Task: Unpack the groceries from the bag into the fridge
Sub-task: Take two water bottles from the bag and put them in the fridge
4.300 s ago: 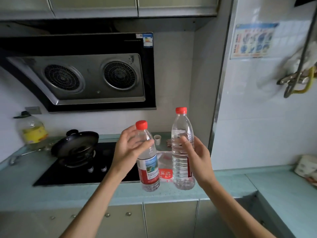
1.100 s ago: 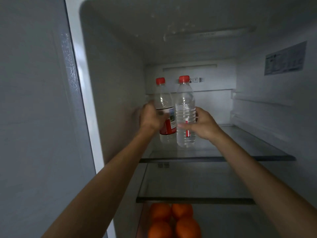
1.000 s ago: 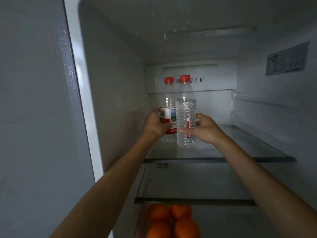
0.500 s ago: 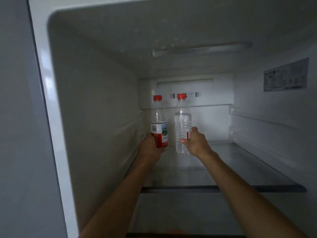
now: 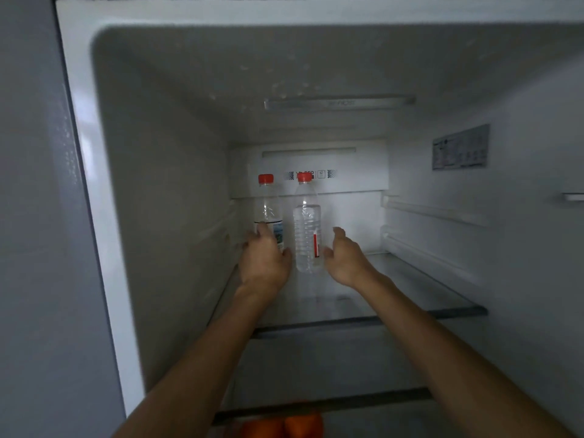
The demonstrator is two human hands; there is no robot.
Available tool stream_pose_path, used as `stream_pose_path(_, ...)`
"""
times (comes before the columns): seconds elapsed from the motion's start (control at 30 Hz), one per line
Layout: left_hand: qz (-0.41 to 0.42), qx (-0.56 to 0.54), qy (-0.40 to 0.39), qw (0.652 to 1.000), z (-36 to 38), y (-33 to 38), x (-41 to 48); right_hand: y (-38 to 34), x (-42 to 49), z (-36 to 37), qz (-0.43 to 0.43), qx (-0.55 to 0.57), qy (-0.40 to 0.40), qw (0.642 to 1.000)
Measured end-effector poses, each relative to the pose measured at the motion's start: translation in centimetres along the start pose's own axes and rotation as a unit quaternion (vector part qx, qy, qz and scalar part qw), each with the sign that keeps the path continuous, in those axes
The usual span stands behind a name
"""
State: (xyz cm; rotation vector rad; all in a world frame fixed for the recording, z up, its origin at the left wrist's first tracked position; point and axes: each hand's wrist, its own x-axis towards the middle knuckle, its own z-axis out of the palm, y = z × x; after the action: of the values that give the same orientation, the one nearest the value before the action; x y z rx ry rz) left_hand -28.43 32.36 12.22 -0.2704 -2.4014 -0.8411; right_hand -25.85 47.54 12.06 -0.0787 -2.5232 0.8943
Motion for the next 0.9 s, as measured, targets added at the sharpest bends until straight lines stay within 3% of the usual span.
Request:
stream_pose_path(0.13, 0.067, 0.03, -0.041, 0.996, -1.5, 1.7, -2.2, -0.6, -3.4, -2.0, 0.002, -0.032, 0.033, 0.999)
stream_pose_path(0.5, 0.211, -0.14, -0.201, 0.946, -2.8, 3.0, -10.6, -2.3, -17.6, -5.4, 0.097, -0.128, 0.121, 0.98)
stream_pose_path(0.77, 0.307, -0.217, -0.335, 0.864, -4.5, 7.2, -19.5, -4.0, -31.7, -9.7, 0.219, -0.242, 0.173, 0.929)
stream_pose_path(0.9, 0.385, -0.204, -0.44, 0.785, -5.2, 10.2, -25.3, -4.6, -39.7, -12.4, 0.315, -0.25, 0.154, 0.903)
